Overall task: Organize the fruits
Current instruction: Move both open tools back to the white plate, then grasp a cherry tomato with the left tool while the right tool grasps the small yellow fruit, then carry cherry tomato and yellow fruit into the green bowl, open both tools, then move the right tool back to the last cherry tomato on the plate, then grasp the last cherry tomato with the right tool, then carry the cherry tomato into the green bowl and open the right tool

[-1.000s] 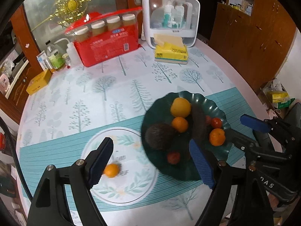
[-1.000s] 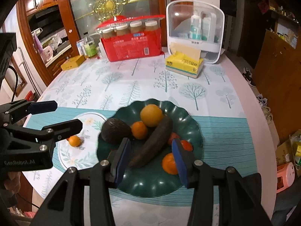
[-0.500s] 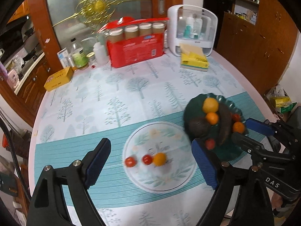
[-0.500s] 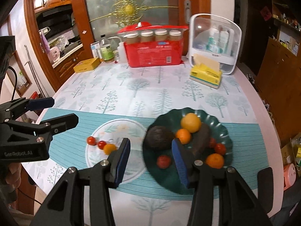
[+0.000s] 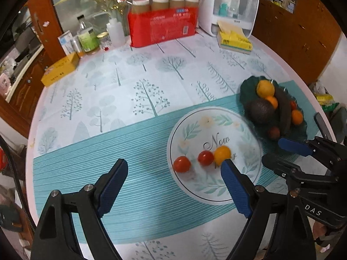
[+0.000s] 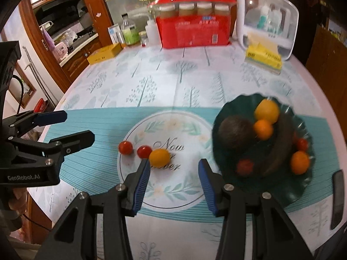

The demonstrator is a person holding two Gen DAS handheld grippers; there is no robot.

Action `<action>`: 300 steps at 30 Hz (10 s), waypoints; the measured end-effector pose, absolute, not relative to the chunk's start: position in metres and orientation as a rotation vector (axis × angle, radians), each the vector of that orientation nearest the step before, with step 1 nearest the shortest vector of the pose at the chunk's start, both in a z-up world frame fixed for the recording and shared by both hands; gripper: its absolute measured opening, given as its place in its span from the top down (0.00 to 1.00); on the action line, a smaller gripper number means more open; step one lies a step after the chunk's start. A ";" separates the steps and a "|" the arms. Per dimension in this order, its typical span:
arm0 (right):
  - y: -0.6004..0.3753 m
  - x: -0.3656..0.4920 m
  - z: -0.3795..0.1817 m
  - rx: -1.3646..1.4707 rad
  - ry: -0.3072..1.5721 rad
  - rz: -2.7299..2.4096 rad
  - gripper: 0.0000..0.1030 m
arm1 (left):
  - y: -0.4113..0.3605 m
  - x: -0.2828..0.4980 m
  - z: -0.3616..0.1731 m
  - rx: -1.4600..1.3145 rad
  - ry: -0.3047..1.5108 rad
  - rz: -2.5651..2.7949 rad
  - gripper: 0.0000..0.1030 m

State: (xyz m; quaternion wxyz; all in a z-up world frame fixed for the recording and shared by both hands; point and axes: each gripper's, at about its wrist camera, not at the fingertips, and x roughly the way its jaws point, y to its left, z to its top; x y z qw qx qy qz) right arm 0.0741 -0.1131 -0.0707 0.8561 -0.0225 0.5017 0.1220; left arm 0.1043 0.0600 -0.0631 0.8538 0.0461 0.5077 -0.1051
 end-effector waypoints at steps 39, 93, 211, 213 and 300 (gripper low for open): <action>-0.075 0.114 -0.157 -0.112 1.150 0.324 0.55 | 0.046 0.155 -0.165 0.117 1.264 -0.405 0.69; -0.216 0.087 -0.032 -0.035 0.854 0.154 0.65 | -0.121 0.191 -0.037 0.170 1.018 -0.560 0.74; -0.046 0.122 -0.147 -0.133 1.109 0.376 0.55 | 0.117 0.135 -0.118 -0.074 1.164 -0.093 0.17; -0.044 0.123 -0.152 -0.133 1.116 0.373 0.55 | 0.118 0.136 -0.122 -0.071 1.172 -0.090 0.17; -0.291 0.122 -0.097 -0.175 1.064 0.298 0.55 | -0.140 0.134 -0.097 -0.023 1.157 -0.027 0.10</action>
